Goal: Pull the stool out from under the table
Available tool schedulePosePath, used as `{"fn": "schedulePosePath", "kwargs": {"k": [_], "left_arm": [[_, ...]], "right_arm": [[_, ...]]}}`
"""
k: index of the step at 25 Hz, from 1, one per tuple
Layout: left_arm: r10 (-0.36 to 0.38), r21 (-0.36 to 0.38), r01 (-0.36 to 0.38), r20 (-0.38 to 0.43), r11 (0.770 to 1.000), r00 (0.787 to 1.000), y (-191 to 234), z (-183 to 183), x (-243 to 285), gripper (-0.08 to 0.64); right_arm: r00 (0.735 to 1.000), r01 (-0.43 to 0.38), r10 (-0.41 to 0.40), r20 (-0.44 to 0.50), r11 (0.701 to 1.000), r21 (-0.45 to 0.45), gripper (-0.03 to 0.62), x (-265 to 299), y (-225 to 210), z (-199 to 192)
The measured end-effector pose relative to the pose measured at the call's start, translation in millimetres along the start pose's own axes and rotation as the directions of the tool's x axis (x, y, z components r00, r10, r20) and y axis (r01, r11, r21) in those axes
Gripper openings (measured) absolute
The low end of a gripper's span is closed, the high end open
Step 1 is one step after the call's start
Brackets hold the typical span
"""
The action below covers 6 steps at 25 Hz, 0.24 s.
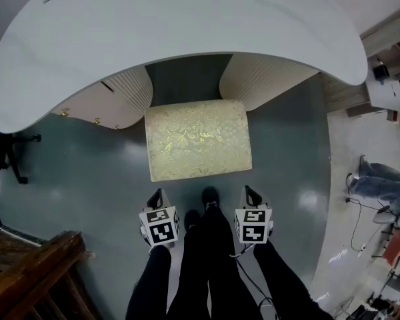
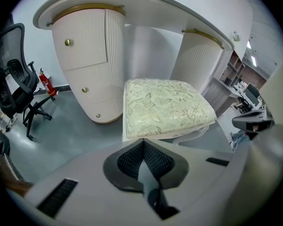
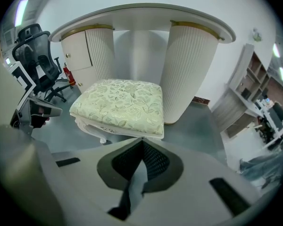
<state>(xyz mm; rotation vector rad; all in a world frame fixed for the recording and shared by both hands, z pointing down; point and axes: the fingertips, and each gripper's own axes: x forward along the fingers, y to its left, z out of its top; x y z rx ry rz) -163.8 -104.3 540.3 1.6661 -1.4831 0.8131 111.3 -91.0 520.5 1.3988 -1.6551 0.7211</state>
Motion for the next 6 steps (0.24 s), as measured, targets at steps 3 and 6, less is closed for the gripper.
{"fn": "schedulePosePath", "kwargs": {"k": [3,6], "left_arm": [[-0.004,-0.019,0.004,-0.002,1.0,1.0,-2.7,1.5,-0.5,0.008],[-0.011,-0.018,0.01,-0.007,1.0,1.0,-6.4,1.2,-3.7,0.008]], "right_arm": [[1.0,-0.006,0.006,-0.017,1.0,-0.003,0.003,0.3,1.0,-4.2],[1.0,-0.014,0.013,-0.026,1.0,-0.013,0.003,-1.3,2.4,-8.0]]}}
